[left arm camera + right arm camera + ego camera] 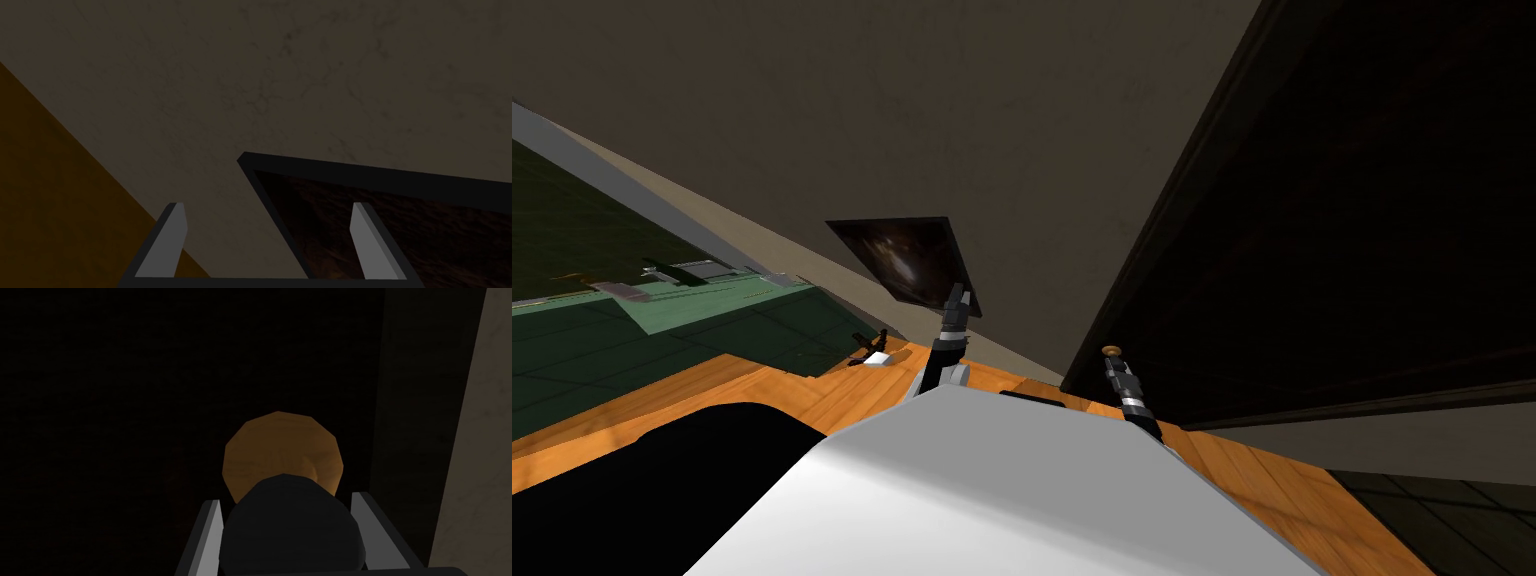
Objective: Pull the door open
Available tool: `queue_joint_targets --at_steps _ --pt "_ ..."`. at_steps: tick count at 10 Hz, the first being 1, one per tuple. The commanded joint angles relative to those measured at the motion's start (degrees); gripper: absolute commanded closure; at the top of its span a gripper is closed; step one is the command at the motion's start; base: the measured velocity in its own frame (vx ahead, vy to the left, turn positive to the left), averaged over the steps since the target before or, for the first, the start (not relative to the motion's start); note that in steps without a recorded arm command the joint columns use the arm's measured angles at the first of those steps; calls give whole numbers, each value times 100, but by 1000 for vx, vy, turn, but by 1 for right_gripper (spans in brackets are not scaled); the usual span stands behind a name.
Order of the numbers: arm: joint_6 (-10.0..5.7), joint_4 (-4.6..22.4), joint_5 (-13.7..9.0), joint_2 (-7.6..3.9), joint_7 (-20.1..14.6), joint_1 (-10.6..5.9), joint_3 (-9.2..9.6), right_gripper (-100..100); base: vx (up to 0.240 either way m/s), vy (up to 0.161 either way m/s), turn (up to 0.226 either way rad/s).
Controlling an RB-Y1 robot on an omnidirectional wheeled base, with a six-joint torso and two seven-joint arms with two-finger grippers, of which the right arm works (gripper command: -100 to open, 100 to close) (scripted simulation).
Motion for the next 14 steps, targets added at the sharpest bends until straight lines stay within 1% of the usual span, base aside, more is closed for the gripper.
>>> queue_joint_targets --at_steps 1,7,12,14 --pt "-3 -13 -47 3 -187 -2 22 100 -39 -17 41" --pt "3 -43 -207 2 -766 -10 89 100 -36 -9 31" --pt "10 -77 -392 0 -1452 -19 168 100 -44 -15 43" --pt "14 -94 -484 0 -1776 -24 208 100 -42 -18 41"
